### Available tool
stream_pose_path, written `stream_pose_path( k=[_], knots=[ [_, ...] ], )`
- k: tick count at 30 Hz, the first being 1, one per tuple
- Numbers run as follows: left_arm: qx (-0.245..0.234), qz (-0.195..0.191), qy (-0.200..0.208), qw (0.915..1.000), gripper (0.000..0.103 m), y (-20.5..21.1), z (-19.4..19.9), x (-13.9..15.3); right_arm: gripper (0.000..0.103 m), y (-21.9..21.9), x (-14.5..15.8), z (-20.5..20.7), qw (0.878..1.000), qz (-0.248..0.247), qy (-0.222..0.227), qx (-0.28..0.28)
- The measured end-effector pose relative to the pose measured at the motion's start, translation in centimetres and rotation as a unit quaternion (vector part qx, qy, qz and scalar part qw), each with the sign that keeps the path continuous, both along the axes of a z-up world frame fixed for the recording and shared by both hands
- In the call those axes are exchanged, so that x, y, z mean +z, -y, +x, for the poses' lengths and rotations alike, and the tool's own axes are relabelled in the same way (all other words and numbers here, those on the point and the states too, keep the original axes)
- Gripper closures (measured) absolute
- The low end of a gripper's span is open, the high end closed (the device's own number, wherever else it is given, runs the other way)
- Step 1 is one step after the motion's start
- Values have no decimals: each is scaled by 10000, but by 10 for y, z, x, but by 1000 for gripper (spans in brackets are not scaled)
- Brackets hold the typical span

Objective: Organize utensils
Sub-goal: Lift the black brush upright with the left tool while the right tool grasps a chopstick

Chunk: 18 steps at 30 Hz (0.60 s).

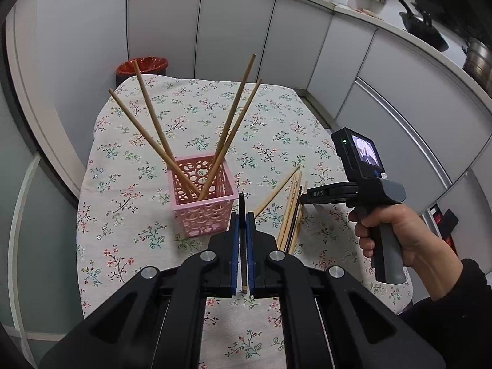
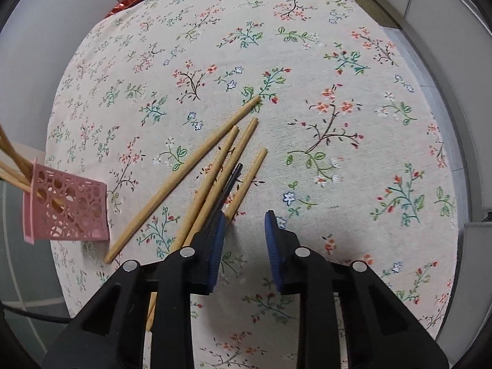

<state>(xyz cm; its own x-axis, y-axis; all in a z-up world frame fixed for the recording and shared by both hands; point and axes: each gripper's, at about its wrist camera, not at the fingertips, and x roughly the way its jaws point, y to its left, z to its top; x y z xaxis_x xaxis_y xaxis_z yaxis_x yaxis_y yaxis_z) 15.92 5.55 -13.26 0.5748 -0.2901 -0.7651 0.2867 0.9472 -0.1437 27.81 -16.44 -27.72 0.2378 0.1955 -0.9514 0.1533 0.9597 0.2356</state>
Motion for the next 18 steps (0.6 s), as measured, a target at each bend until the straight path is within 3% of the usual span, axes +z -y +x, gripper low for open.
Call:
stream_pose_path(
  k=[6,9,13,18],
  knots=[
    [98,-26,-15,9999,99,-7,-2,1,79,-20,0,7,9980,-609,-64,166],
    [161,-83,-35,9998,99,-13,-1,1,86,-29,0,5,9940,-1023,-22,399],
    [277,-83,27,9996,99,-22,0,2,98,-19,1,3,9964,-779,1,332],
    [388,-119,222,9989,99,-30,-3,11,98,-6,14,-7,9988,-373,167,281]
  ],
)
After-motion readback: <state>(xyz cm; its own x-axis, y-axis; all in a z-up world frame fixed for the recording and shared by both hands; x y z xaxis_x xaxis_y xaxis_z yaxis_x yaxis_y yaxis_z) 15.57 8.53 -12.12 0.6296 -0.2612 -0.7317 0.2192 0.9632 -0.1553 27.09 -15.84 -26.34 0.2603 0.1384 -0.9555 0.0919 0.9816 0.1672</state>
